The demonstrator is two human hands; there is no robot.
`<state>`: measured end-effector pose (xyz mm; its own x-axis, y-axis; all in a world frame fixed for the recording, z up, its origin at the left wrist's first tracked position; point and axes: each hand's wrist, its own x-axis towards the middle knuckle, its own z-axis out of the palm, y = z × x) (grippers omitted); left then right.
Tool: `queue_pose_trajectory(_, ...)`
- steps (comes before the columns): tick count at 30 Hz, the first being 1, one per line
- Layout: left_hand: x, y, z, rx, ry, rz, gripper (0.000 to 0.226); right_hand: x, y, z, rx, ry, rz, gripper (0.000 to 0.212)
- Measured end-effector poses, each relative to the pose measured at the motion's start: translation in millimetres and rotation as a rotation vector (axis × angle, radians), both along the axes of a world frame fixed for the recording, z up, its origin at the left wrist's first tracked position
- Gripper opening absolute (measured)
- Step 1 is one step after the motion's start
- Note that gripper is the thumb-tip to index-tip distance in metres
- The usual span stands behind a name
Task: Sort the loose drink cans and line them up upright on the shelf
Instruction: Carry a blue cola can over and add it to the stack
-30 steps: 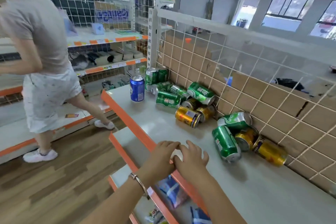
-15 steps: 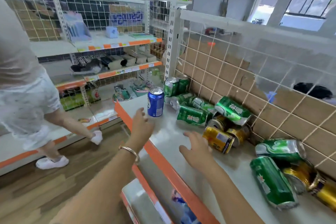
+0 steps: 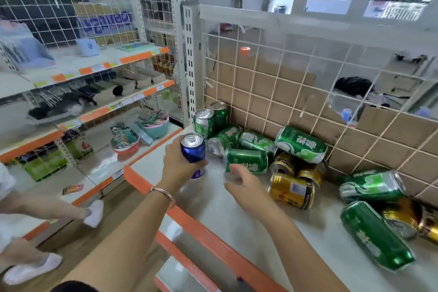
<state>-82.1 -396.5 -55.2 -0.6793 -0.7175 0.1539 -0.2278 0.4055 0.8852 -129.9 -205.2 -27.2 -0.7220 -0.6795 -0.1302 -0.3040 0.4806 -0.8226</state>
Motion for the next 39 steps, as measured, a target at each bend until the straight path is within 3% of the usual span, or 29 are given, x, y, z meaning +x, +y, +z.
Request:
queue_pose_trajectory(8,15.7,22.8,-22.4,-0.077,-0.115,-0.299,0.084,8.8,-29.6,-4.5,-0.245,-0.095,-0.1,0.065)
queue_pose_trajectory(13,25.6,36.0,-21.3,0.208,-0.09,-0.481,0.071,12.0,-18.8,-13.8,-0.248,-0.084,-0.203,0.079)
queue_pose_trajectory(17,20.6,59.9,-22.7,0.252,-0.077,-0.565,0.065,13.8,10.8,-11.6,-0.23,-0.045,-0.325,0.065)
queue_pose_trajectory(19,19.0,83.3,-19.9,0.243,-0.091,-0.63,0.049,14.1,32.5,-11.1,-0.205,0.004,-0.408,0.063)
queue_pose_trajectory(22,17.5,125.2,-15.0,0.29,-0.086,-0.711,0.05,19.3,70.7,-11.9,-0.257,0.004,-0.519,0.06)
queue_pose_trajectory(27,15.4,202.3,-1.7,0.427,-0.107,-0.799,0.03,38.7,152.4,-3.6,-0.439,-0.084,-0.707,0.028)
queue_pose_trajectory(32,24.7,291.1,10.1,0.496,-0.198,-0.999,0.037,75.6,245.4,-4.4,-0.455,-0.094,-0.896,0.028)
queue_pose_trajectory(36,51.8,376.3,13.1,0.562,-0.266,-1.124,0.026,112.6,329.1,-4.8,-0.397,-0.039,-1.014,0.019)
queue_pose_trajectory(39,69.7,440.7,13.5,0.578,-0.308,-1.185,0.038,143.6,391.5,-3.0,-0.386,-0.006,-1.046,0.023)
